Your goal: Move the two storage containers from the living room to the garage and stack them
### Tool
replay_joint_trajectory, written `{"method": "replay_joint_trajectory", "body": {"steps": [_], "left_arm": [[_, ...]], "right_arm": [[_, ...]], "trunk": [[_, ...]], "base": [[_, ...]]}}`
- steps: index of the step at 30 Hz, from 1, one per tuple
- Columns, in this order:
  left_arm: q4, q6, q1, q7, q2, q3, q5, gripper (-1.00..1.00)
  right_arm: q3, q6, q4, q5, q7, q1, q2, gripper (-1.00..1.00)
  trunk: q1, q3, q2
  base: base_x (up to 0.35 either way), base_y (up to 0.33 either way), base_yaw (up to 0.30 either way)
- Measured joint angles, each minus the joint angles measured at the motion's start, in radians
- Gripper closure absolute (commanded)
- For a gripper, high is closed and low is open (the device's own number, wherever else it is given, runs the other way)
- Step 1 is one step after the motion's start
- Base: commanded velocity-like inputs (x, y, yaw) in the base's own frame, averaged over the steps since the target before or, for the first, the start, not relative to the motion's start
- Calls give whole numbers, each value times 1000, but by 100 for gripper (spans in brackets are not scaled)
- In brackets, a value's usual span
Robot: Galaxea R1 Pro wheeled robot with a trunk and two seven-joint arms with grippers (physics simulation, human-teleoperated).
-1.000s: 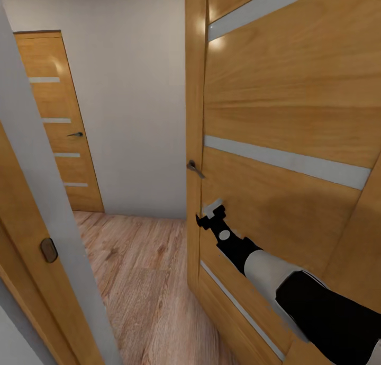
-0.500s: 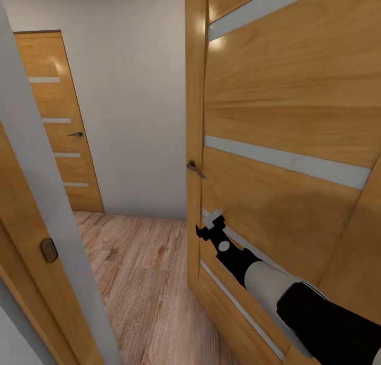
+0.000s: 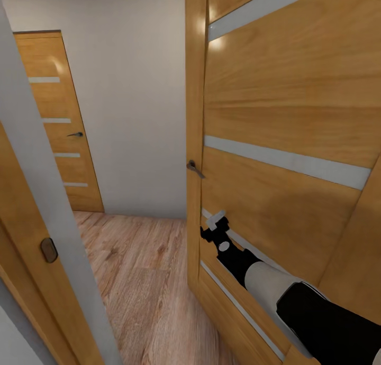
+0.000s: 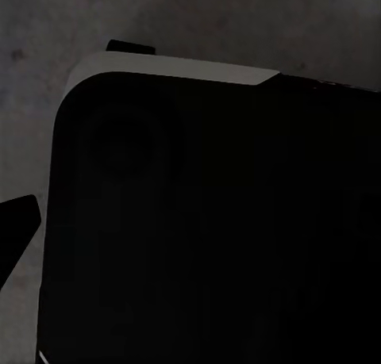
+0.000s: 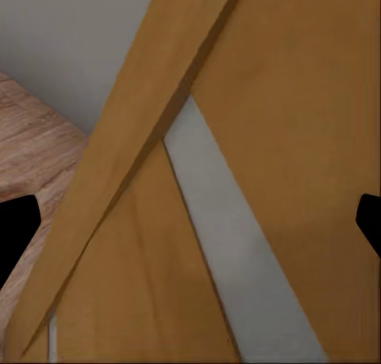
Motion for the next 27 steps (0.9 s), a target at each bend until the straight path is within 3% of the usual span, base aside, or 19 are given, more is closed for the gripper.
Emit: {"method": "replay_joint_trajectory", "body": {"steps": [6,21,27], "left_arm": [[0,0,0,0,0,0,0,-100],[0,-1,0,0,1,0,2,-100],[0,1,0,0,3,0,2,-100]], "right_arm": [[-1,35,-7,0,-13,1,0,-100],[8,29,-12,2,-12,1,0,-100],[9,30,-12,2,-11,1,0,-100]], "trunk": [[0,0,0],[0,0,0],[-1,0,0]], "base": [[32,-25,0],[45,-35,0],[224,0,0]]}}
